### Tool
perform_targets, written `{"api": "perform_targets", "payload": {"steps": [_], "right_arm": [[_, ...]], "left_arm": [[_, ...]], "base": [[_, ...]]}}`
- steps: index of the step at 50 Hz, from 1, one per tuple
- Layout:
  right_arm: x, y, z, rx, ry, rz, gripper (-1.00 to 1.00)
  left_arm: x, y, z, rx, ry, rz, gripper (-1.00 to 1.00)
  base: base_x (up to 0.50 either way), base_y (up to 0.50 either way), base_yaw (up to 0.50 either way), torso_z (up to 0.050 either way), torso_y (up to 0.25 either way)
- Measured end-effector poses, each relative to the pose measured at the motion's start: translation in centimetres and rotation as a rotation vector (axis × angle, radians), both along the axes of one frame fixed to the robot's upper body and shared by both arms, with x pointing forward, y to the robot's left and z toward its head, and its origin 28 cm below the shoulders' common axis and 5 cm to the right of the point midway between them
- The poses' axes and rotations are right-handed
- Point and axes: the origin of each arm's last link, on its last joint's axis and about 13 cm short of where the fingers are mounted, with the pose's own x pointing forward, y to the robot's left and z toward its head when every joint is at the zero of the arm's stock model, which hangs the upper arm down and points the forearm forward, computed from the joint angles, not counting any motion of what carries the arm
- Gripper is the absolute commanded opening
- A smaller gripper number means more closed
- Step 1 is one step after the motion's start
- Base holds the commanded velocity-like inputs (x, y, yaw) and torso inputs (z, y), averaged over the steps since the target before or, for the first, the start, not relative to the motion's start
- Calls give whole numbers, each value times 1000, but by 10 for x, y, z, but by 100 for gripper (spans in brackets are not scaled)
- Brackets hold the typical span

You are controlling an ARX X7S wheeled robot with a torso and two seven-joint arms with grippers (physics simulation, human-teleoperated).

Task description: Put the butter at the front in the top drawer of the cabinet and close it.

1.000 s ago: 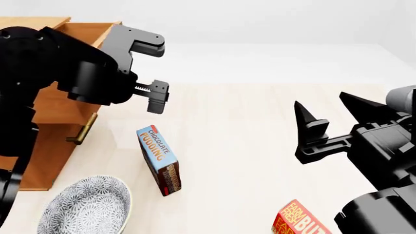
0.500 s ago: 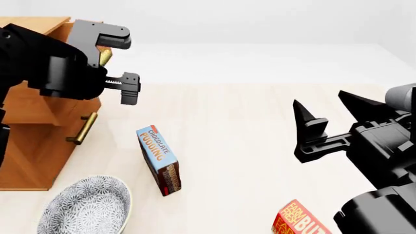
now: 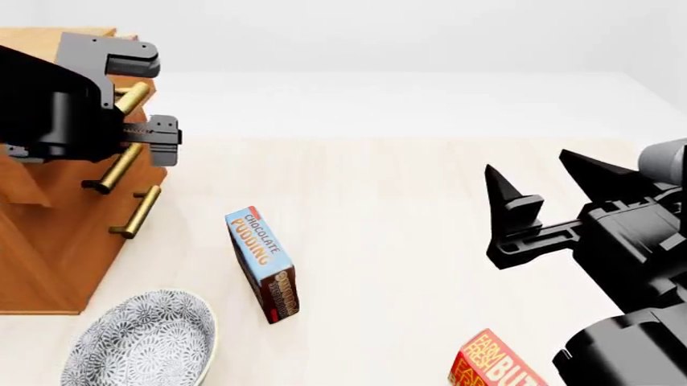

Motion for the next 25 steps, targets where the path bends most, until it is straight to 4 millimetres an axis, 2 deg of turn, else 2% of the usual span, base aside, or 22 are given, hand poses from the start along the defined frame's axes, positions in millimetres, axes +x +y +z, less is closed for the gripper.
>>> {"api": "perform_targets", "payload": {"steps": [20,25], "right_arm": [[1,0,0,1,3,2,100],[1,0,1,2,3,4,100]], "left_arm": [[3,32,-3,-24,-21,183,100],[3,32,0,-64,-48,207,100]], "base": [[0,0,0,0,0],[0,0,0,0,0]]}}
